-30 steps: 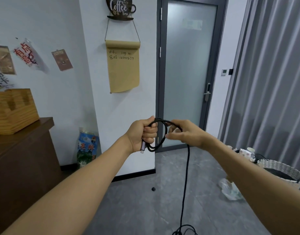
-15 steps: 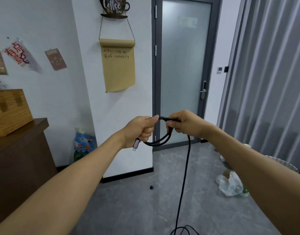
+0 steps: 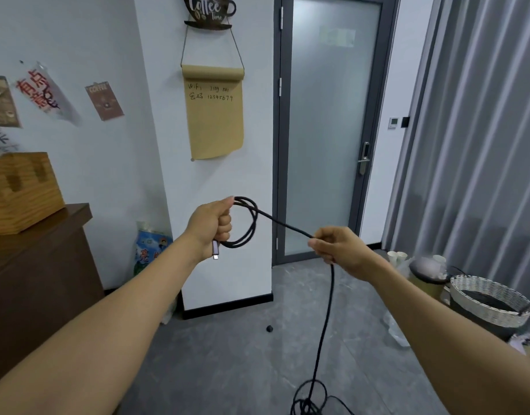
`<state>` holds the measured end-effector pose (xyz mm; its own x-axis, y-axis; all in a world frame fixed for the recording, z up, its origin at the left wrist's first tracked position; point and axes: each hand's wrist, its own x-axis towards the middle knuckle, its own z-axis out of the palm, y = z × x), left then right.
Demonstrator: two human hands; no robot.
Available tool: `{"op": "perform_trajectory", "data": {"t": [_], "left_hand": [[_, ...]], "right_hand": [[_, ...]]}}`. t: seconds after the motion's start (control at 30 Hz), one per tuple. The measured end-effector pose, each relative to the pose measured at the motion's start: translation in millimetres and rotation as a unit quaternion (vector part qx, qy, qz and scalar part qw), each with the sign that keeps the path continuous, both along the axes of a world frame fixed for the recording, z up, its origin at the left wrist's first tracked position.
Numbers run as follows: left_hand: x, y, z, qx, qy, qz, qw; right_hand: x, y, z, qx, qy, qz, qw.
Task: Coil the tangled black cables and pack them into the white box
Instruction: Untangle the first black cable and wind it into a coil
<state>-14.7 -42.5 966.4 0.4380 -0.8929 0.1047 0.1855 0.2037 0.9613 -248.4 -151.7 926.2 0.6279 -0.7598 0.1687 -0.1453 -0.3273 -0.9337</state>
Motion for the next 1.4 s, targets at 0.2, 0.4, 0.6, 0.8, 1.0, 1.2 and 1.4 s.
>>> {"op": "perform_trajectory", "data": {"t": [0.2,0.4,0.6,0.8,1.0,1.2,1.4], "left_hand": [[34.1,2.8,5.2,-0.021,0.072,0.168,0.983],[5.6,-11.6,13.6,-0.026,-0.128,0.230,0.964],[-31.4,-17.5,10.0,-0.012,-0.334,0.179,0.925],[-54.7,-19.9,-5.4,-0.004,-0.367,0.015,0.930],[-68.0,-17.2,-2.9,0.033,-0.391,-0.086,0.916],[-70.4,-15.9,7.9,0.067,-0.275,-0.216,0.935],[-67.7,-13.1,12.3,0.081,-0.077,-0.274,0.955]], "right_hand": [[-35.5,-18.2,-20.6,0.001,-0.028,-0.150,0.988],[1.1,-3.7,0.7,-0.189,0.081,-0.182,0.962],[28.9,29.5,27.4,-0.375,0.325,-0.091,0.863],[25.7,42.3,62.5,-0.347,0.328,0.022,0.878],[12.9,30.9,81.8,-0.292,0.245,0.054,0.923],[6.0,24.5,85.8,-0.237,0.155,0.003,0.959],[1.0,23.1,70.3,-0.178,0.102,-0.017,0.979]]}}
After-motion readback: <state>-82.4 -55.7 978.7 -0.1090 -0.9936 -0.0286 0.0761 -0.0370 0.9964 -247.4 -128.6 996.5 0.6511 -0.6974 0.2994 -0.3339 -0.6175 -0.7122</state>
